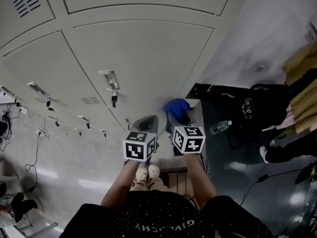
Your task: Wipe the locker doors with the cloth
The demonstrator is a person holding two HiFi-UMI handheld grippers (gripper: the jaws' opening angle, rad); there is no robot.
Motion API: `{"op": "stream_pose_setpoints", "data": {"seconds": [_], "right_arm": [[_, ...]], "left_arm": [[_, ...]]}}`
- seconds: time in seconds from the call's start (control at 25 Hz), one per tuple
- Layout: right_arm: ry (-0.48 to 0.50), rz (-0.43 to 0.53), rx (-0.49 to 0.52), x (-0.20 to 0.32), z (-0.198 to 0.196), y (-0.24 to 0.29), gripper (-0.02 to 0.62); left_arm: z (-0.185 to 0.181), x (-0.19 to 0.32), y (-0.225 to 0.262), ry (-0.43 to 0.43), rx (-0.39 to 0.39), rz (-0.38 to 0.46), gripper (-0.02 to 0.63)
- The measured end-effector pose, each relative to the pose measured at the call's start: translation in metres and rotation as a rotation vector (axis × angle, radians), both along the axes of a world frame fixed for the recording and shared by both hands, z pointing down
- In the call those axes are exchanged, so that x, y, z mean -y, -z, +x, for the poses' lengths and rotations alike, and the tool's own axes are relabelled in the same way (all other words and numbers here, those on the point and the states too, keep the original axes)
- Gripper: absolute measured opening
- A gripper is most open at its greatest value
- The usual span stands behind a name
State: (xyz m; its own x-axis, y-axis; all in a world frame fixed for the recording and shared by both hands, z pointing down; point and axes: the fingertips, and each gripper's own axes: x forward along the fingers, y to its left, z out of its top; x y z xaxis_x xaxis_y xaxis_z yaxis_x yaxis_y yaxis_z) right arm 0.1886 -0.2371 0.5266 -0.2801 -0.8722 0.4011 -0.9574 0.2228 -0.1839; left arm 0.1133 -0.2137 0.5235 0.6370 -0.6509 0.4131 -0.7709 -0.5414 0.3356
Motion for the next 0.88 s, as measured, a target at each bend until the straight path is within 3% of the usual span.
{"op": "stream_pose_setpoints", "data": {"seconds": [0.12,0.2,0.48,0.72,0.88], "right_arm": [[0.048,0.086,0.078,-0.008,-0.02,0.036,0.094],[0.082,0.15,0.117,-0.016,-0.034,0.064,0.094],[0.113,0.3,0.174,-0.052,-0.058,0.137,0.094],[0.144,0.317,0.069,-0.069,-0.071,0.144,0.091],[0.151,0.335,0.034,-0.074,-0.076,0.15,0.087]], "left_arm": [[-0.009,0.001,0.03,-0.001,-0.065,0.099,0.009],[-0.018,0.002,0.053,0.016,-0.068,0.168,0.009],[-0.047,-0.014,0.139,0.031,-0.134,0.427,0.009],[-0.059,-0.033,0.155,0.032,-0.098,0.5,0.009],[-0.057,-0.044,0.158,-0.003,-0.166,0.516,0.009]]}}
